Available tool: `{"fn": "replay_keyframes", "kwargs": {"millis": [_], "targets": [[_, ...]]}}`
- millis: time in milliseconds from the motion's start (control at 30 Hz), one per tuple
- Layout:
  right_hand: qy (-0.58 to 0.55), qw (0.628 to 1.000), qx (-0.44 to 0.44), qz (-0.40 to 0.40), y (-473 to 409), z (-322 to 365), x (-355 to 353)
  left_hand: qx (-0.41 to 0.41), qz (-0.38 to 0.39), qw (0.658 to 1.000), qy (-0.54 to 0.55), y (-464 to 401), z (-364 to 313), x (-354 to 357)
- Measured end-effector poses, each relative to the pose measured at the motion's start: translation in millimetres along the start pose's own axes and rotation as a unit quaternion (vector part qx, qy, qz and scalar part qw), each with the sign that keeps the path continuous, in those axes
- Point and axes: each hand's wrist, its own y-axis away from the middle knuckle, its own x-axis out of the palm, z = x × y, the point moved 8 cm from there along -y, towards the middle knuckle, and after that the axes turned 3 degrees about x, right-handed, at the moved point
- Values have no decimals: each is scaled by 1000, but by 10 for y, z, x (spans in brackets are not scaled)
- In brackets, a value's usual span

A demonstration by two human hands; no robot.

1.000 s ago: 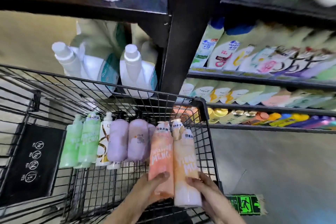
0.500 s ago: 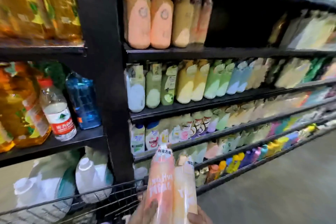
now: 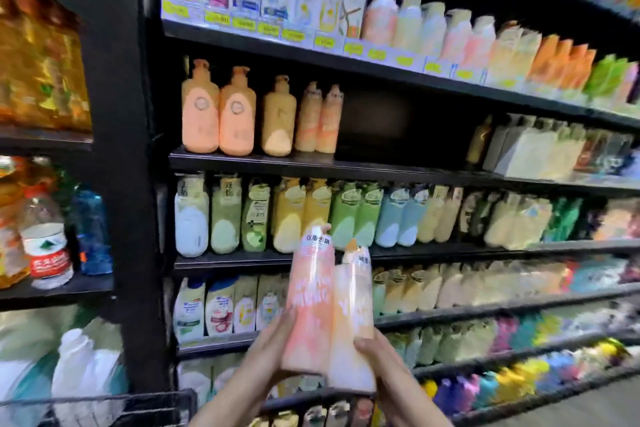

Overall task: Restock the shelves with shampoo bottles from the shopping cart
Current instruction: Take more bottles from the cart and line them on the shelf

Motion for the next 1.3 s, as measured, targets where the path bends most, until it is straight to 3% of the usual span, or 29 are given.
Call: {"fn": "replay_keyframes", "kwargs": {"millis": [333,633,967,1300], "targets": [[55,991,-116,39,-643,1578,-181,101,24,992,-66,-936,-991,570],[72,976,-207,10,-1815,2731,-195,205,-62,968,-128,-2194,-2008,578],[65,970,-235,-11,-2813,3093,-241,276,-114,924,-239,-3052,-2425,471],[85,968,-235,36,-3291,3126,-232,260,-143,910,-288,-3453,-2320,223]]}}
